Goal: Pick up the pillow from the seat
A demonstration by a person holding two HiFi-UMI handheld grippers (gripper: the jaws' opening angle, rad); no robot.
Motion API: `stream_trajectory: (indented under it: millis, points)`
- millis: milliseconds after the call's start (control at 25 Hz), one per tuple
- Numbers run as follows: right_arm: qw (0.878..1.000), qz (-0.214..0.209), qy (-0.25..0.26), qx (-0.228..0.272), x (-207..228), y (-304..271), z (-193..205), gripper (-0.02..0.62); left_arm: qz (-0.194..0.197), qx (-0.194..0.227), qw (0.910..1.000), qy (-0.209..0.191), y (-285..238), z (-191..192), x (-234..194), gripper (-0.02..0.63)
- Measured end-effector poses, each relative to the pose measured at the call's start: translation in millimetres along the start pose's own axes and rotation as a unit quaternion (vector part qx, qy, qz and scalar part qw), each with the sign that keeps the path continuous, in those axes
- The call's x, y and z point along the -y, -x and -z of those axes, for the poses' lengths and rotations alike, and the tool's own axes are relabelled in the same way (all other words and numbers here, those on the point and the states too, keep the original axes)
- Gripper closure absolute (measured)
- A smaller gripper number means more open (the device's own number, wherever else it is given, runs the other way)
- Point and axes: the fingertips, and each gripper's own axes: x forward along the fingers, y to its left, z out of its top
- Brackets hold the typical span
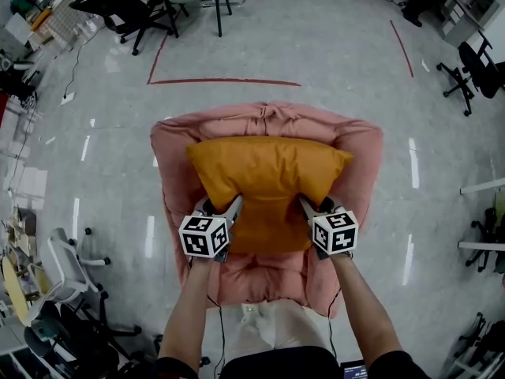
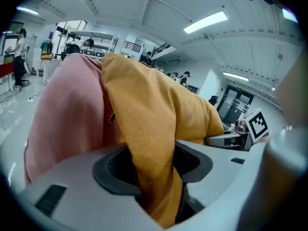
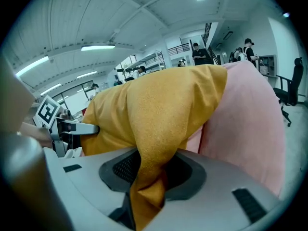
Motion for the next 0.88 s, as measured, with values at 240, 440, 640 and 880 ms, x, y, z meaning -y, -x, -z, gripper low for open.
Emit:
stream_trajectory:
  millis: [240, 440, 640, 880]
  points:
    - [1.000, -0.008, 0.001, 0.000, -6, 3, 0, 0.485, 0.004, -0.005, 1.0000, -0.005, 3, 1, 2, 0.393]
    - [1.000, -0.013, -0.006, 0.002, -12, 11, -1, 0.486, 0.004, -0.006, 0.9999, -0.007, 12, 1, 6, 0.393]
    - [1.000, -0.016, -0.010, 0.008, -21, 19, 0, 0.486, 0.005, -0.003, 1.0000, -0.007, 24, 3, 8, 0.393]
    - [0.999, -0.016, -0.017, 0.022, -31, 33, -3, 0.485, 0.013, 0.002, 0.9999, -0.007, 41, 3, 15, 0.395]
